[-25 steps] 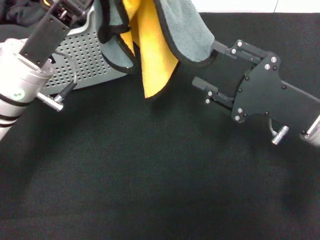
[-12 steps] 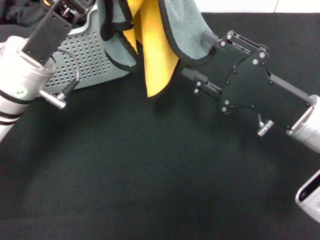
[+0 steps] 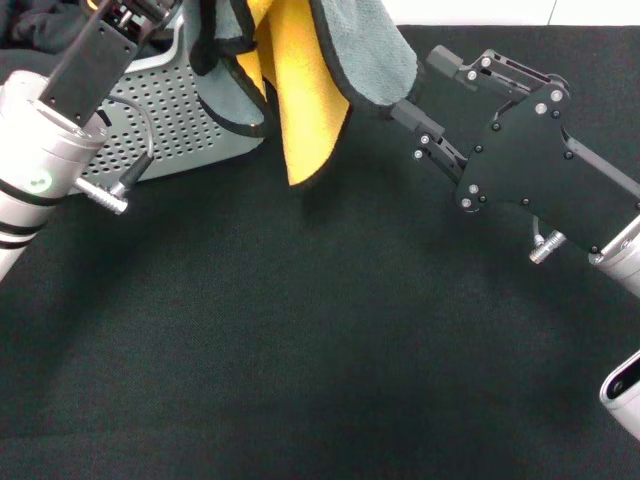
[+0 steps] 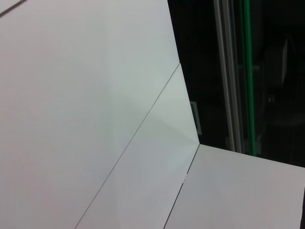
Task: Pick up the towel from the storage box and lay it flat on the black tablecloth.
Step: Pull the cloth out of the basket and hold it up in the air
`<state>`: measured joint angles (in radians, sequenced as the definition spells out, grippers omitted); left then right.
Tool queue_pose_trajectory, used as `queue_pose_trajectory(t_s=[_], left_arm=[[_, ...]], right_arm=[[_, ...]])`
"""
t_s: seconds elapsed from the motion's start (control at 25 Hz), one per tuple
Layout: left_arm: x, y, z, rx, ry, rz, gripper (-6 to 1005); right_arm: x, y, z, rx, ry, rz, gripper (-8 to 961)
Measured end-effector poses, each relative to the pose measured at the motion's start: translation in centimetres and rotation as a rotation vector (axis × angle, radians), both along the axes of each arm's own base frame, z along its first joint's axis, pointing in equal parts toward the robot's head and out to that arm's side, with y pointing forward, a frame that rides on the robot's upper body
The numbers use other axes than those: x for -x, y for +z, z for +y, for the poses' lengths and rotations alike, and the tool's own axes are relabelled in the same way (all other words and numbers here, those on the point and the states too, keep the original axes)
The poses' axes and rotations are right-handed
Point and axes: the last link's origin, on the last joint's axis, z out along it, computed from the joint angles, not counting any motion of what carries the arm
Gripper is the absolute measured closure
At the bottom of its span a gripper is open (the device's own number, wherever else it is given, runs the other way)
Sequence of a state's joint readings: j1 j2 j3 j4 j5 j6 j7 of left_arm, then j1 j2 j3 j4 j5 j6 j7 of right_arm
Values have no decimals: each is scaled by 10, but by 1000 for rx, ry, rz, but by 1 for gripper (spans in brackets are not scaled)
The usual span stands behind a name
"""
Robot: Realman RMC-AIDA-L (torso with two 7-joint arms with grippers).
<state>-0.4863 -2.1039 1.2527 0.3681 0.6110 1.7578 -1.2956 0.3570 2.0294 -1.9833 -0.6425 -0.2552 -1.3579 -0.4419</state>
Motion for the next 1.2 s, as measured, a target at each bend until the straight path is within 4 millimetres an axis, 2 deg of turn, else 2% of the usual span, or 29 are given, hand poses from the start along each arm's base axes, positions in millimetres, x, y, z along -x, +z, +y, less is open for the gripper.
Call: queue_pose_trajectory(t_s=[0.12,0.56,1.2], left_arm=[[0,-1,0,5,-2,3,979],[2,1,-1,-5,6,0,979],[-3,-5,-4,23,-19,0,978]], right_arm=[[0,0,1,0,-1,-1,539],[3,-15,-13,18,52,-47,531],[1,-13,-4,-77,27,-78,532]])
